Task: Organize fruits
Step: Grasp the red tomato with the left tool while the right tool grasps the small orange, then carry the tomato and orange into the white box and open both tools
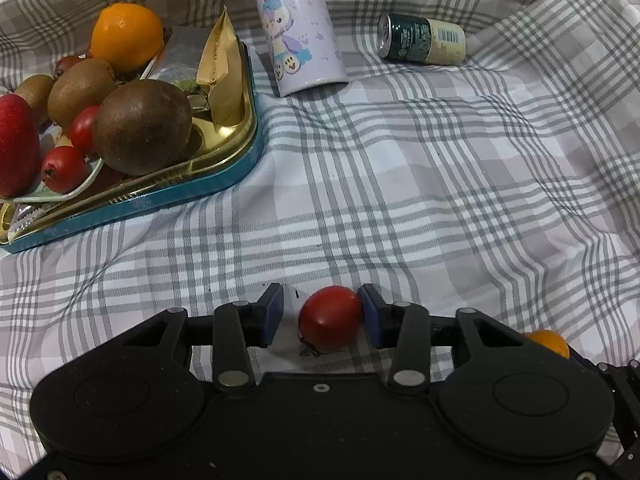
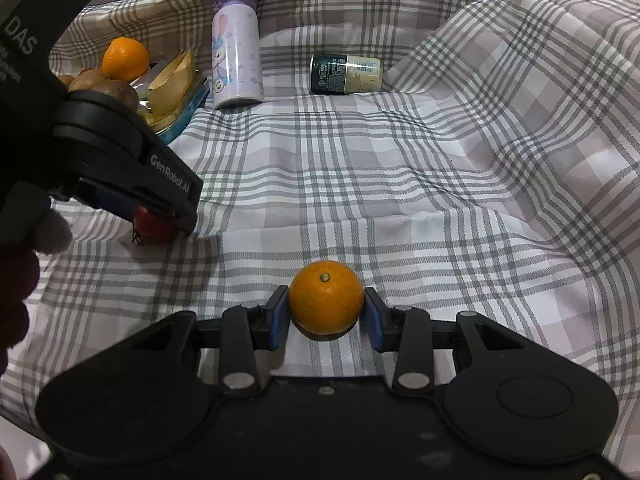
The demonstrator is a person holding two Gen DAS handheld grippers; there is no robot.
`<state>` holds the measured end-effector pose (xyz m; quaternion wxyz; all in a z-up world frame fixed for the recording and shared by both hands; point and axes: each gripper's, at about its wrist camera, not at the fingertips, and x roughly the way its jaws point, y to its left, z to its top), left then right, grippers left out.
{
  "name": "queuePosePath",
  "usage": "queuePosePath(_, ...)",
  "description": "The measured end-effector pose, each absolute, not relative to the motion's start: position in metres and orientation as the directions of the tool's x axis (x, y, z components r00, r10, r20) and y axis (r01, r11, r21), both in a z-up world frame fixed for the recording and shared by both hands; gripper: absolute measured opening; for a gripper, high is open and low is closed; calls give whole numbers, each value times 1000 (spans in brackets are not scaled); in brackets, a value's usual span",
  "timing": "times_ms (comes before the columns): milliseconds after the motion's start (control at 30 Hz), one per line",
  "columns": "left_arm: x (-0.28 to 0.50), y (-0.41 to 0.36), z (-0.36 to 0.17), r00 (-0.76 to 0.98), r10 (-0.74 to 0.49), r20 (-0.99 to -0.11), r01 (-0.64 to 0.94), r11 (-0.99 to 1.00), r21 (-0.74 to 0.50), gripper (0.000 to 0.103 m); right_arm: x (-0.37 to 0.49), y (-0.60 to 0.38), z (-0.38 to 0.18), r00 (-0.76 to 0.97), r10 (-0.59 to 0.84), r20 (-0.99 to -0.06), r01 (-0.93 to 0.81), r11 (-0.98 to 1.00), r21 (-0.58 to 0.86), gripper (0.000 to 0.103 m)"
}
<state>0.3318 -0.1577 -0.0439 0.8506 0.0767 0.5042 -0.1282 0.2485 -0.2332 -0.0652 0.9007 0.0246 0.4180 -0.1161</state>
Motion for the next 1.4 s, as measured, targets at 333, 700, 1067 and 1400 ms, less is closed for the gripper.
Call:
queuePosePath(333, 318, -153, -44, 464, -156, -872, 322, 947, 3, 45, 246, -230, -64, 619, -201, -759, 242, 968, -59, 41)
queuePosePath(700, 319, -155, -46, 477, -146, -867, 314, 949, 13, 40, 248, -228, -63, 614, -203, -763, 243, 968, -62, 40)
queuePosePath(1067, 301, -134, -17, 513, -138, -847, 281, 960, 14, 40, 238, -219, -34, 630, -169, -758, 236, 971, -20, 40)
queuePosePath(1400, 231, -86, 22, 542, -87, -836, 249, 967, 60, 40, 188, -200, 13, 654, -112, -748, 199, 980, 27, 40)
